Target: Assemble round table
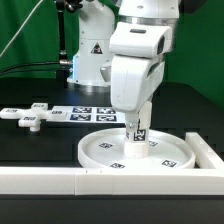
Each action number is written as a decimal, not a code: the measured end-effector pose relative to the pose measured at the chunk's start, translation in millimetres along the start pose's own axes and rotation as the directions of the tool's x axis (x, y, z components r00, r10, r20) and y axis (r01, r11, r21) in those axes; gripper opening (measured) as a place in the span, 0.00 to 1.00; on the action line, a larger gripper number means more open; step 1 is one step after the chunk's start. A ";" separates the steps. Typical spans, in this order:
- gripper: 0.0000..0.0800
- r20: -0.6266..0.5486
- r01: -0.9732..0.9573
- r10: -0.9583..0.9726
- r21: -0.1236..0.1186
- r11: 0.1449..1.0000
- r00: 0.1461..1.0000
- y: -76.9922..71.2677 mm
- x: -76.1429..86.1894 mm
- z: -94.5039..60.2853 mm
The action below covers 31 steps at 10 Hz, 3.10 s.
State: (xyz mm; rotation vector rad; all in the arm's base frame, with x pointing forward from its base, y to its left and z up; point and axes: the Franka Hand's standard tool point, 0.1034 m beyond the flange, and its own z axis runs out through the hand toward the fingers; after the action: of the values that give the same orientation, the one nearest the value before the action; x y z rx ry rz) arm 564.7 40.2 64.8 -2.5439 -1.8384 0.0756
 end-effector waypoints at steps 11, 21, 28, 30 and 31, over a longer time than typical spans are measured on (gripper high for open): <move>0.51 0.021 0.254 -0.254 -0.005 0.967 0.967 1.0 -1.9 -0.1; 0.51 -0.010 -0.534 0.534 0.006 0.845 0.845 0.7 -3.1 0.6; 0.51 -0.025 -0.932 0.934 0.061 0.358 0.357 -0.6 -2.2 0.7; 0.51 -0.019 -0.972 0.974 0.065 0.228 0.227 -0.6 -1.8 0.7; 0.51 -0.017 -0.975 0.978 0.065 0.210 0.210 -0.6 -1.7 0.7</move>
Offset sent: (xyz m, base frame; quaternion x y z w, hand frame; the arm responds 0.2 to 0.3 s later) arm -0.0013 0.0044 -0.0002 0.0011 0.0066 -0.1190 0.9929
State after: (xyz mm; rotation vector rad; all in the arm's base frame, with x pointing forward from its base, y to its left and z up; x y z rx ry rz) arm 563.5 38.7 64.1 -3.1016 0.1680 0.0277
